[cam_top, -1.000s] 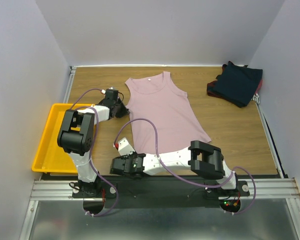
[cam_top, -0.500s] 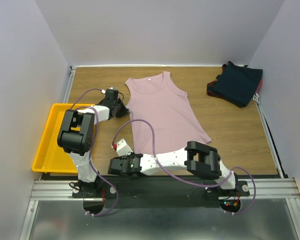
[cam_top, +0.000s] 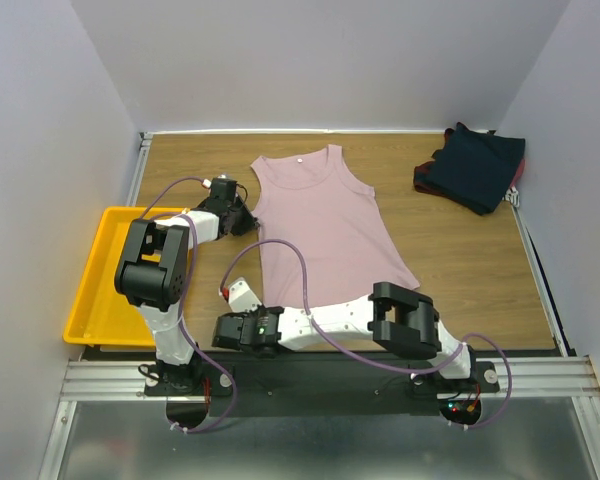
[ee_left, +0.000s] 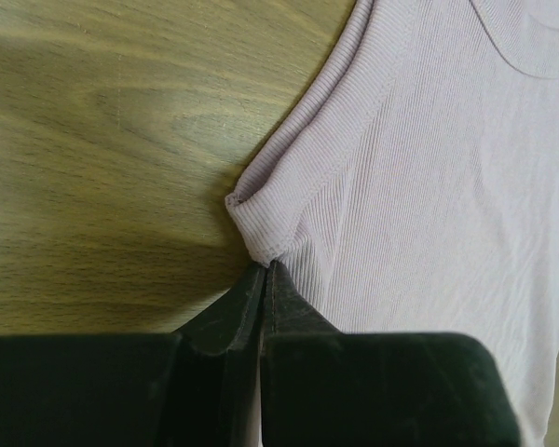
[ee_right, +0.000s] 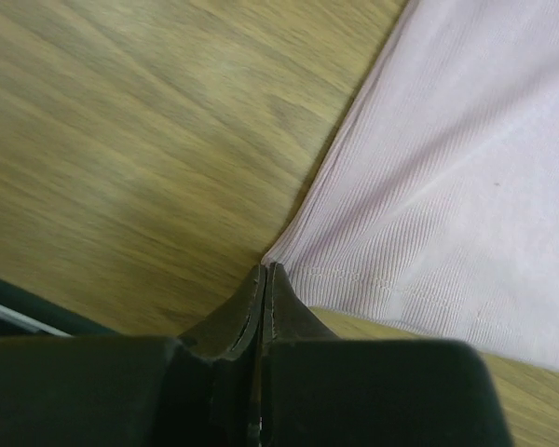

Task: Fold and stack the tank tops
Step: Fold the tank top

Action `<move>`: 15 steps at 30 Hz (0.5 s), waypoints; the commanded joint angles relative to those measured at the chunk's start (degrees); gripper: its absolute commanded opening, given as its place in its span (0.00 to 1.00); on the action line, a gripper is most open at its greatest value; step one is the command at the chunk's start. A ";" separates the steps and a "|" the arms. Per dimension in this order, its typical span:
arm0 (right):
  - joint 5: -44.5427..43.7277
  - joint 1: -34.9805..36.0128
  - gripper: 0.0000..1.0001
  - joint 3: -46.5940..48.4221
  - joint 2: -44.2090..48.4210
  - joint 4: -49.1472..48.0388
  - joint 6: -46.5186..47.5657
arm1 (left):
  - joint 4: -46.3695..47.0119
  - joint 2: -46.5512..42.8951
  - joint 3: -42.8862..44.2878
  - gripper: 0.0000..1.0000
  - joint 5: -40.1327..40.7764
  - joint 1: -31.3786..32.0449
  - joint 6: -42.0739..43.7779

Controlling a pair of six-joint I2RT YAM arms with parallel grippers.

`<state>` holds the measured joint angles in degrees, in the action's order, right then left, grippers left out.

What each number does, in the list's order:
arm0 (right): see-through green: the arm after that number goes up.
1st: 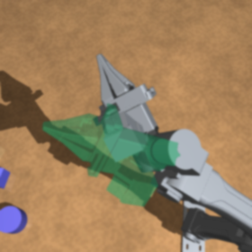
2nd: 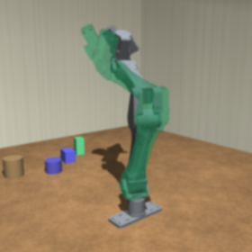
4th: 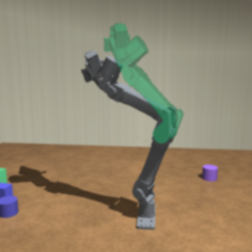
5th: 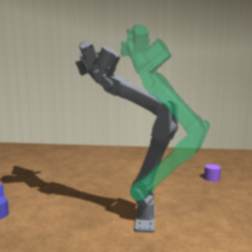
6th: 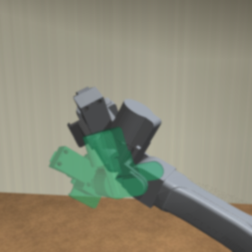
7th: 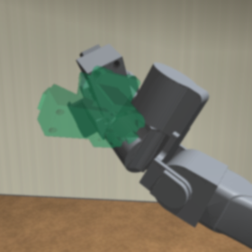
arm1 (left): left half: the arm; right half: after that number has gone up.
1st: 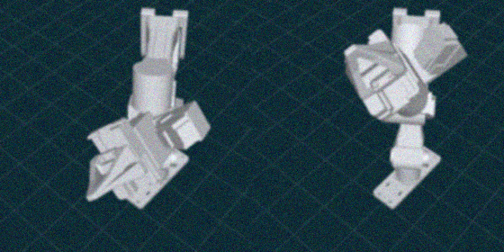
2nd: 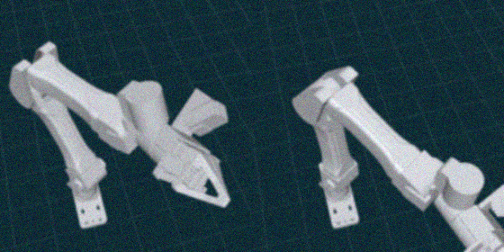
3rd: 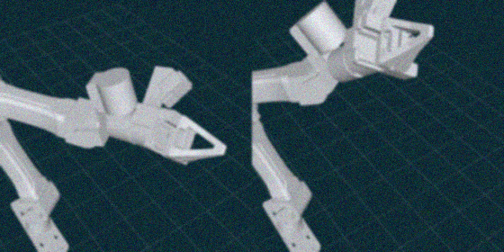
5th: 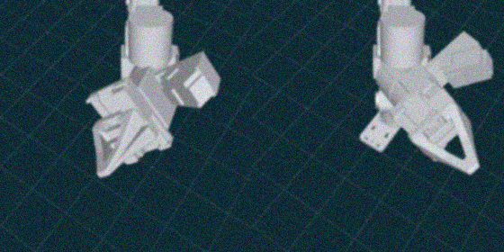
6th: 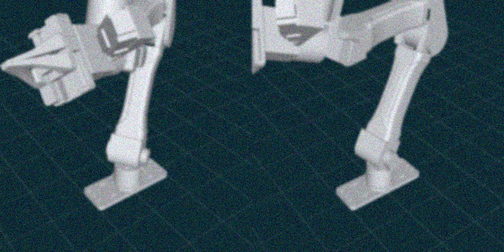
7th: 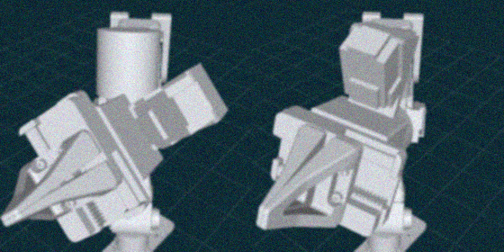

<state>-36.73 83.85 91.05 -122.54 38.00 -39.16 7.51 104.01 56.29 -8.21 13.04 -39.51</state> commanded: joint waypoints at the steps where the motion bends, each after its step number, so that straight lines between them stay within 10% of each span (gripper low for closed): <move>1: 3.76 0.52 0.00 3.61 -1.65 -3.10 -0.13 | 0.05 -0.12 -0.30 0.00 2.58 0.06 -0.22; 15: 10.19 0.43 0.00 -3.68 4.15 -11.37 1.10 | -1.53 -8.11 -4.00 0.00 13.39 -0.29 -4.88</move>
<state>-28.97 83.70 88.90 -121.36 29.28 -37.87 6.57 100.27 52.82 0.60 13.02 -43.46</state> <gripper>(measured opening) 0.013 0.106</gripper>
